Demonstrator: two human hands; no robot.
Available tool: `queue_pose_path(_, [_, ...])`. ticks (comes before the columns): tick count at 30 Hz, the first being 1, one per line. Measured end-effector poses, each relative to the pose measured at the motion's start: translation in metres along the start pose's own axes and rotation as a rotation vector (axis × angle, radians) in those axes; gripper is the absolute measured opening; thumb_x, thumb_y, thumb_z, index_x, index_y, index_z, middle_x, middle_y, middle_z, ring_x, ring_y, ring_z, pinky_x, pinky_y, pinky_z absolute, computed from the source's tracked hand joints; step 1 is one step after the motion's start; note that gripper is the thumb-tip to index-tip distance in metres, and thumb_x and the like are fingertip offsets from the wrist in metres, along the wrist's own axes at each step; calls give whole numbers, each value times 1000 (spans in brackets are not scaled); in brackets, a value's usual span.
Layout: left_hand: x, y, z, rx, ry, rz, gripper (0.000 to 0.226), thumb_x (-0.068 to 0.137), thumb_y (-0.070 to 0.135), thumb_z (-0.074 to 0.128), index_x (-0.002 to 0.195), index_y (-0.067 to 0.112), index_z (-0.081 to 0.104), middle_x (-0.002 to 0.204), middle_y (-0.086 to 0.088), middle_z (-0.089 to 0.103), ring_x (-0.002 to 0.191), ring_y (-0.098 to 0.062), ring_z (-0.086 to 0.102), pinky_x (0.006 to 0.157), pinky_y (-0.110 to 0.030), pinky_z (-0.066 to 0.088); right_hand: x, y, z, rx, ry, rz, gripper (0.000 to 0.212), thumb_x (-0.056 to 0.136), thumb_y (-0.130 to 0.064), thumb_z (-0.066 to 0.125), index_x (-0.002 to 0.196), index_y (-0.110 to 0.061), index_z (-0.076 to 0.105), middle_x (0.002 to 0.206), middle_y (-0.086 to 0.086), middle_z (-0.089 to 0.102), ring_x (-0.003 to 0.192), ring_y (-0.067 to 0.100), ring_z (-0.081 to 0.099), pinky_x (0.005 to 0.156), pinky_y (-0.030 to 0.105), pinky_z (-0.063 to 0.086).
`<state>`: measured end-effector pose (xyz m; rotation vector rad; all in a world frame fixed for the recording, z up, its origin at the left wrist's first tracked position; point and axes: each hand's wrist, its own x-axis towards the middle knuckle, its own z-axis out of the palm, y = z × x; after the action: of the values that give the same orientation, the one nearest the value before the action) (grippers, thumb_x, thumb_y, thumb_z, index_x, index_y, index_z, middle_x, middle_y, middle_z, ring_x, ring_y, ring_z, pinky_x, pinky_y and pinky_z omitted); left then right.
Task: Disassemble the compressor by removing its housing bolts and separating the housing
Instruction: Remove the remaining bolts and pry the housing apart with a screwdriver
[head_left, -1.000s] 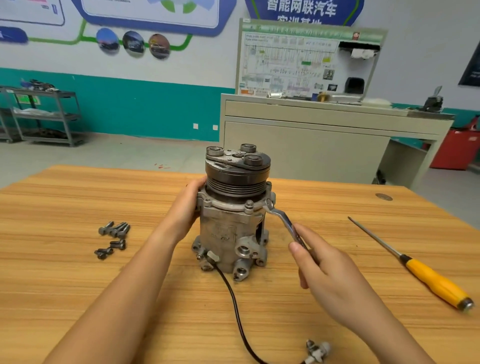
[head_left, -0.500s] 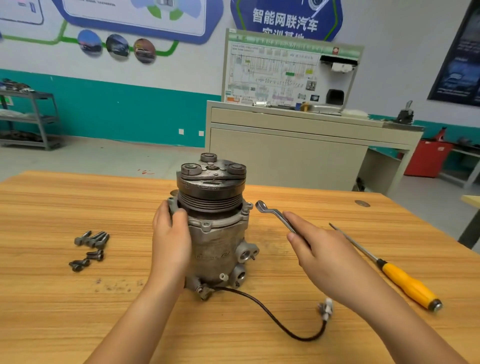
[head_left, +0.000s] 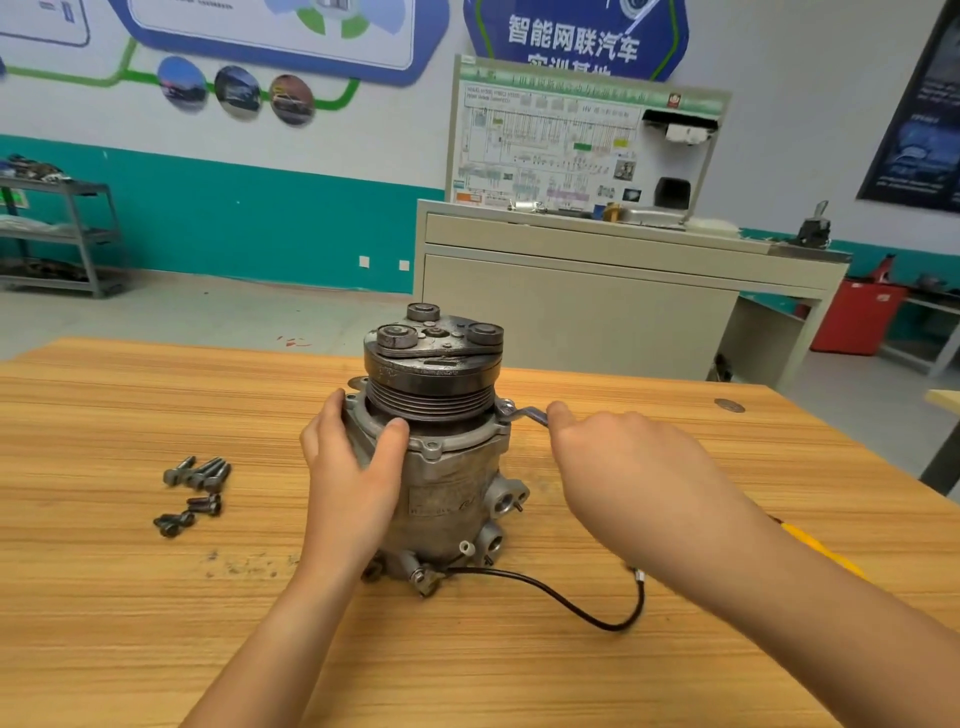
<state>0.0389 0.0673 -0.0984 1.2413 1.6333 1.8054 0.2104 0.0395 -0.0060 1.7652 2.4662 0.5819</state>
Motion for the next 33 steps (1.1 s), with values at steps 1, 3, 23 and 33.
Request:
queue_pose_path(1, [0, 0, 1, -6, -1, 8, 66, 90, 33, 54, 147, 21, 24, 147, 3, 25, 114, 3, 24, 96, -19, 21, 0, -7, -3, -28, -37, -6, 59, 90, 1, 34, 144, -2, 12, 88, 8, 56, 59, 19, 36, 39, 27, 23])
queue_pose_path(3, [-1, -2, 3, -18, -4, 23, 65, 91, 32, 52, 148, 20, 22, 149, 3, 25, 116, 4, 23, 97, -18, 20, 2, -19, -7, -53, -95, -24, 68, 88, 5, 37, 143, 5, -2, 108, 17, 55, 63, 21, 34, 39, 29, 24])
queue_pose_path(23, [7, -17, -2, -45, -45, 124, 69, 84, 44, 54, 145, 24, 28, 132, 17, 38, 120, 0, 37, 96, -22, 29, 102, 46, 76, 202, 735, -423, 29, 62, 19, 72, 88, 7, 68, 89, 23, 69, 78, 35, 68, 63, 45, 58])
queue_pose_path(33, [2, -22, -5, 57, -67, 170, 78, 83, 53, 43, 149, 25, 13, 136, 23, 21, 121, 16, 16, 96, -4, 13, 61, 48, 58, 917, 874, 18, 34, 97, -16, 43, 129, -7, 48, 65, 11, 58, 53, 23, 52, 48, 36, 40])
